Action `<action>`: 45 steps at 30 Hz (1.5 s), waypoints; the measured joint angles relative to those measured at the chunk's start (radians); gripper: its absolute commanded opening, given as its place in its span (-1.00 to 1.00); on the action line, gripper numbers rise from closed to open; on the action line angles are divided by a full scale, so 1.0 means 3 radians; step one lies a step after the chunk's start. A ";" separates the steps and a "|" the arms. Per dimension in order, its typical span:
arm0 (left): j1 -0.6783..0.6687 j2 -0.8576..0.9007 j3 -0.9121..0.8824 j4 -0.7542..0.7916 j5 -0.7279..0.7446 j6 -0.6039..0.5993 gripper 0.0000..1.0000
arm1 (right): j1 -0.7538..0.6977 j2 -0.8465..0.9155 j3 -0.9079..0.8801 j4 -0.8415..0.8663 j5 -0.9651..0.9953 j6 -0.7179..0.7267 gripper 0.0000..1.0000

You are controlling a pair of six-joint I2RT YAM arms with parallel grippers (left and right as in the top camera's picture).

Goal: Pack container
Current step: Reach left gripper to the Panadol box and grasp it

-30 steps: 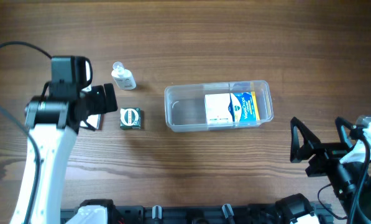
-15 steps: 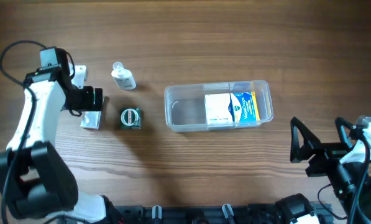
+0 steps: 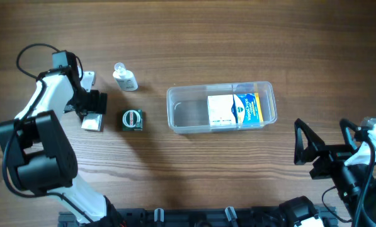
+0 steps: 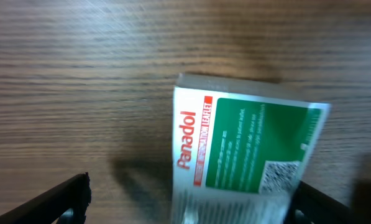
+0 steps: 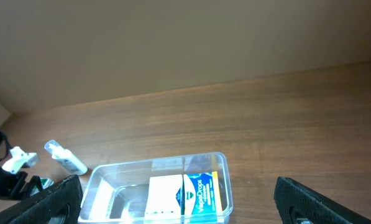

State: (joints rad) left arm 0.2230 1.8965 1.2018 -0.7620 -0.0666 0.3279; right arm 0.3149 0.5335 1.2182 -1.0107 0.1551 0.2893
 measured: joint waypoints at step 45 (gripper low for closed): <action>0.0029 -0.0479 0.0053 -0.0449 -0.0118 -0.1748 1.00 | 0.0000 0.0000 0.0000 -0.0023 0.0000 0.0000 0.99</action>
State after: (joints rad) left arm 0.2317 1.7527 1.2179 -0.8967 -0.1020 -0.1967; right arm 0.3149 0.5335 1.2182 -1.0176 0.1551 0.2893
